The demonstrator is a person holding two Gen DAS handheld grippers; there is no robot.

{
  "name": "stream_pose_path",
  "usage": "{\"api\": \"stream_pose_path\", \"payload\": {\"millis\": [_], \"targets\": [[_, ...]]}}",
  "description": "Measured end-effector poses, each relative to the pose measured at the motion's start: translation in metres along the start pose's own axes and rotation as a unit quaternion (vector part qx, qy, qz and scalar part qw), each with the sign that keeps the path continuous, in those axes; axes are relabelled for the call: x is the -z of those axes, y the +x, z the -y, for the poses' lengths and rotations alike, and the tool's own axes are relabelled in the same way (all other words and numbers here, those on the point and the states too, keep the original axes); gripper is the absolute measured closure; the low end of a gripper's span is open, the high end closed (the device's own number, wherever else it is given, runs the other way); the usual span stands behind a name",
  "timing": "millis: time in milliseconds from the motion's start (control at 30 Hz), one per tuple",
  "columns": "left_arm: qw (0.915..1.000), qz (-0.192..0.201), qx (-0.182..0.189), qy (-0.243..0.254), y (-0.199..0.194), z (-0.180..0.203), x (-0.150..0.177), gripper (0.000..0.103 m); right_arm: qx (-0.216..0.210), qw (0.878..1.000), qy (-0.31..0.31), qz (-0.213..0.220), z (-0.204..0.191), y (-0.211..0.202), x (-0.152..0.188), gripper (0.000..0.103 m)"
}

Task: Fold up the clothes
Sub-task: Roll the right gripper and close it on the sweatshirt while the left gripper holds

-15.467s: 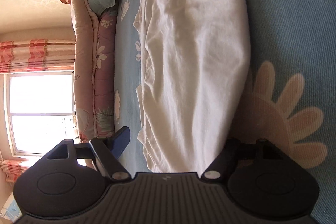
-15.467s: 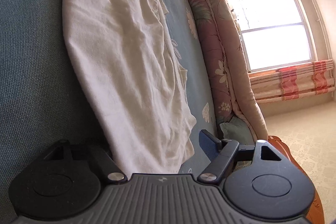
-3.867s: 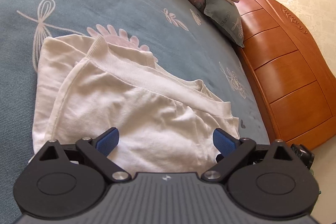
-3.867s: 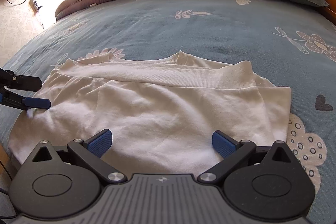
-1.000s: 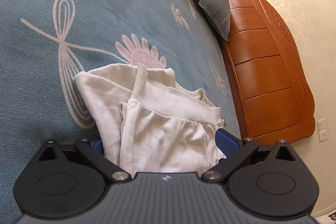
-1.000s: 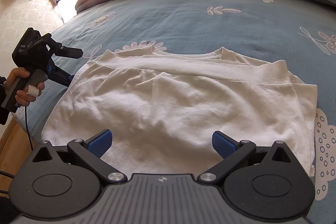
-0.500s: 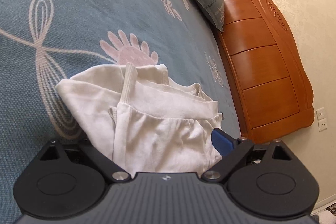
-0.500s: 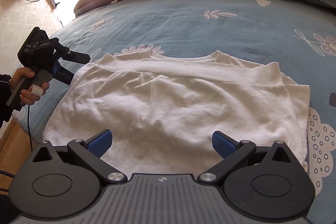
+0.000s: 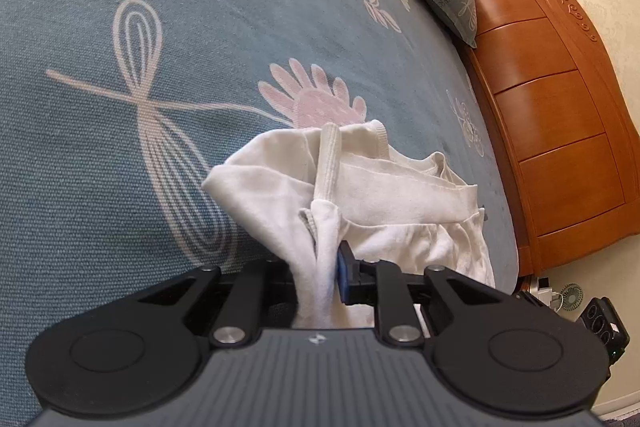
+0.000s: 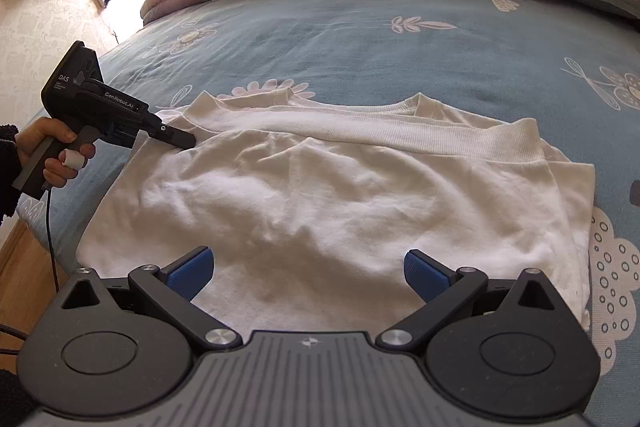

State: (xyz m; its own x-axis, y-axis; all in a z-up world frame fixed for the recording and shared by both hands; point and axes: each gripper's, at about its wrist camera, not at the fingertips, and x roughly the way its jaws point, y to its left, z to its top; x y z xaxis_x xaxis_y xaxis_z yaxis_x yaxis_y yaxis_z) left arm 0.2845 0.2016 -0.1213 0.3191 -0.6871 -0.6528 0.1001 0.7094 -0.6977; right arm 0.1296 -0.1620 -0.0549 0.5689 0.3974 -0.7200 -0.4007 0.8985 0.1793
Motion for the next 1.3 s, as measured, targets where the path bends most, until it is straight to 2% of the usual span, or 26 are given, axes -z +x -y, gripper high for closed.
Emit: {"api": "stream_pose_path", "payload": {"millis": [100,200,267,400,567,833,1000,1033,1100,1233,1300], "targets": [[0.9999,0.000,-0.014,0.010,0.001,0.005,0.000,0.085,0.011,0.997,-0.080,0.008,-0.033,0.001,-0.011,0.000],[0.9997,0.006,-0.019,0.013,0.000,0.006,0.002,0.085,0.009,0.985,-0.175,0.005,-0.081,0.013,-0.014,0.000],[0.9996,0.010,-0.020,0.014,-0.001,0.007,0.003,0.085,0.003,0.971,-0.239,0.004,-0.114,0.021,-0.011,0.000],[0.9996,0.018,-0.016,0.012,-0.002,0.005,0.006,0.085,-0.005,0.933,-0.359,0.003,-0.175,0.040,0.008,0.000],[0.9995,0.026,-0.014,0.012,-0.003,0.005,0.009,0.085,0.014,0.900,-0.436,0.002,-0.219,0.056,0.028,0.000],[0.9990,0.041,-0.014,0.009,-0.004,0.005,0.014,0.085,0.122,0.842,-0.524,0.042,-0.253,0.067,0.051,0.000],[0.9989,0.045,-0.013,0.007,-0.005,0.005,0.016,0.085,0.201,0.789,-0.577,0.069,-0.266,0.074,0.069,0.000],[0.9988,0.046,-0.013,0.007,-0.005,0.005,0.016,0.085,0.215,0.782,-0.581,0.069,-0.265,0.074,0.071,0.000],[0.9987,0.048,-0.014,0.007,-0.005,0.005,0.017,0.085,0.238,0.775,-0.581,0.067,-0.258,0.072,0.076,0.000],[0.9986,0.051,-0.012,0.005,-0.005,0.004,0.018,0.085,0.261,0.776,-0.571,0.063,-0.255,0.077,0.076,0.000],[0.9986,0.051,-0.011,0.002,-0.005,0.003,0.018,0.085,0.264,0.772,-0.574,0.068,-0.262,0.086,0.071,0.000]]}}
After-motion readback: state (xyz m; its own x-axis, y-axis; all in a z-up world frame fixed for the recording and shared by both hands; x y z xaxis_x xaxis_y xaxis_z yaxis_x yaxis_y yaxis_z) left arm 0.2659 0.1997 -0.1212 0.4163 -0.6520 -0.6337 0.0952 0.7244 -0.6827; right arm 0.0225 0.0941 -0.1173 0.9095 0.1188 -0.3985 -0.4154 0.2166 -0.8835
